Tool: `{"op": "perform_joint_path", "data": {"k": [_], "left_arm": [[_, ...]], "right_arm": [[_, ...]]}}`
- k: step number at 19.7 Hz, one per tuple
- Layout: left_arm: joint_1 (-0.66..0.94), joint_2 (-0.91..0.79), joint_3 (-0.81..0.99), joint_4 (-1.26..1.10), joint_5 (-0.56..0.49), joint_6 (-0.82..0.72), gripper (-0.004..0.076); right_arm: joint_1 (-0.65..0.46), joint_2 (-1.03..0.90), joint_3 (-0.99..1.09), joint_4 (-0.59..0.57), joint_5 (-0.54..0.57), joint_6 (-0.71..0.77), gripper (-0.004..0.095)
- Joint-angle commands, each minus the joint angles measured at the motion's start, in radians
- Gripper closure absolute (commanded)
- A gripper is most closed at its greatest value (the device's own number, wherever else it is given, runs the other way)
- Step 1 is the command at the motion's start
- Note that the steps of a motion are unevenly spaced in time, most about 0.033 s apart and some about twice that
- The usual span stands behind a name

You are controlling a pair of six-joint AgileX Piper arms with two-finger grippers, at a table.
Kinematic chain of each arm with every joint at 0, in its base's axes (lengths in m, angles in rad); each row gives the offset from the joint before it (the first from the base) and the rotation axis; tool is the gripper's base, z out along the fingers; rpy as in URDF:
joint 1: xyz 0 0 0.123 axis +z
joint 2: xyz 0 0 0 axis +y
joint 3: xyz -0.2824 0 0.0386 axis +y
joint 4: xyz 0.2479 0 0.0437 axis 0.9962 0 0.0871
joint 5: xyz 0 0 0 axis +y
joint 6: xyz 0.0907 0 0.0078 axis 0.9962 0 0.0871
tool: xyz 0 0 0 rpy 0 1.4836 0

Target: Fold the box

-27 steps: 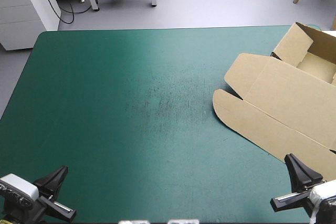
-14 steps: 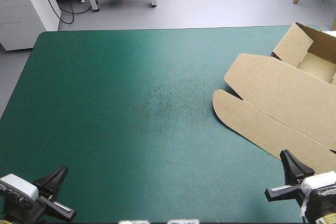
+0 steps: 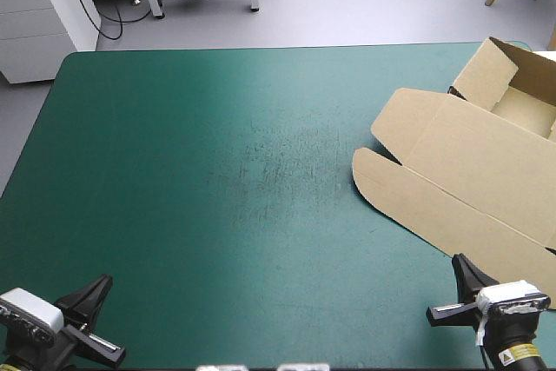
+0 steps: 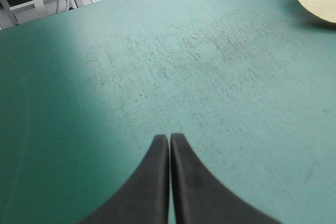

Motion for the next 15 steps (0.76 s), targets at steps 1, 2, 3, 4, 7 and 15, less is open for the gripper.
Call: {"op": "perform_joint_path", "data": {"k": [1, 2, 3, 4, 7, 15], "left_arm": [[-0.005, -0.013, -0.019, 0.002, -0.073, -0.002, 0.0734], [-0.005, -0.013, -0.019, 0.002, -0.073, -0.002, 0.0734], [-0.005, -0.013, -0.019, 0.002, -0.073, -0.009, 0.0734], [-0.005, -0.013, -0.019, 0.002, -0.073, -0.009, 0.0734], [-0.005, -0.013, -0.019, 0.002, -0.073, -0.009, 0.0734], [-0.005, -0.013, -0.019, 0.002, -0.073, -0.009, 0.0734]], "right_arm": [[0.004, -0.019, 0.032, 0.005, -0.082, -0.003, 0.0927], [0.004, -0.019, 0.031, 0.005, -0.061, -0.003, 0.0927], [0.004, -0.019, 0.031, 0.006, -0.067, 0.004, 0.0927], [0.004, -0.019, 0.031, 0.008, -0.077, 0.004, 0.0927], [0.004, -0.019, 0.031, 0.004, -0.077, 0.004, 0.0927], [0.004, -0.019, 0.031, 0.006, -0.077, 0.004, 0.0927]]}}
